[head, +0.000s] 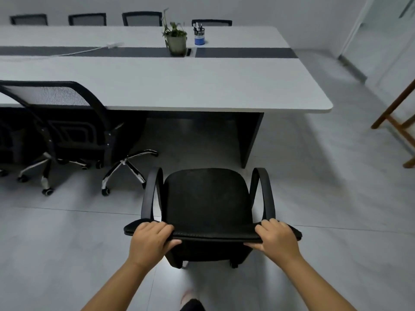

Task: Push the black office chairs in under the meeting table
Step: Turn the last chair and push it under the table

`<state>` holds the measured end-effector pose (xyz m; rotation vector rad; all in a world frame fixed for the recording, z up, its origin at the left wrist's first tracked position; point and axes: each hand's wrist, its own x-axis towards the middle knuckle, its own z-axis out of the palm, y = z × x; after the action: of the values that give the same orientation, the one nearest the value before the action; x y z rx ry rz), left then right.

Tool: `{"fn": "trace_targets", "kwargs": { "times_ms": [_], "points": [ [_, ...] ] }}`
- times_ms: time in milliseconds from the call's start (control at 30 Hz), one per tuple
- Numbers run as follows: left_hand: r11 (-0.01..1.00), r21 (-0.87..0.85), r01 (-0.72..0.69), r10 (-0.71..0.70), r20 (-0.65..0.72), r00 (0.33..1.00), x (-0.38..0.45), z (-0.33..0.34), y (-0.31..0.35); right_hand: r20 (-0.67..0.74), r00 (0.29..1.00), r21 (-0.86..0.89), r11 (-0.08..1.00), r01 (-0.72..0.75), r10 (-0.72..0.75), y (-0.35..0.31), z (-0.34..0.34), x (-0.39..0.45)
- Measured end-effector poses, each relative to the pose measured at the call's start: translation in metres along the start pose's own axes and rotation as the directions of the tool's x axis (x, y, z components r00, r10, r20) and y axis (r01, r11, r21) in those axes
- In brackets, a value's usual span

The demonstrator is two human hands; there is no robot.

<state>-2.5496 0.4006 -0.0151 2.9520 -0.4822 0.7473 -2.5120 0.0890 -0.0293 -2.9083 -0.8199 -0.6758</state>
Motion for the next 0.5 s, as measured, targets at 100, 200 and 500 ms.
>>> {"fn": "trace_targets", "kwargs": {
  "times_ms": [100,200,500],
  "points": [
    [1.000,0.031,-0.004,0.004,-0.008,1.000,0.016,0.008,-0.020,0.007,1.000,0.010,1.000,0.003,-0.003,0.004,0.013,0.031],
    [0.999,0.032,-0.009,0.010,-0.016,1.000,0.035,0.021,-0.044,-0.010,1.000,0.023,1.000,0.017,-0.017,0.007,0.030,0.058],
    [0.999,-0.019,-0.027,0.027,-0.002,1.000,0.119,0.069,-0.124,0.007,1.000,-0.044,0.999,-0.003,0.003,0.022,0.076,0.160]
  ]
}}
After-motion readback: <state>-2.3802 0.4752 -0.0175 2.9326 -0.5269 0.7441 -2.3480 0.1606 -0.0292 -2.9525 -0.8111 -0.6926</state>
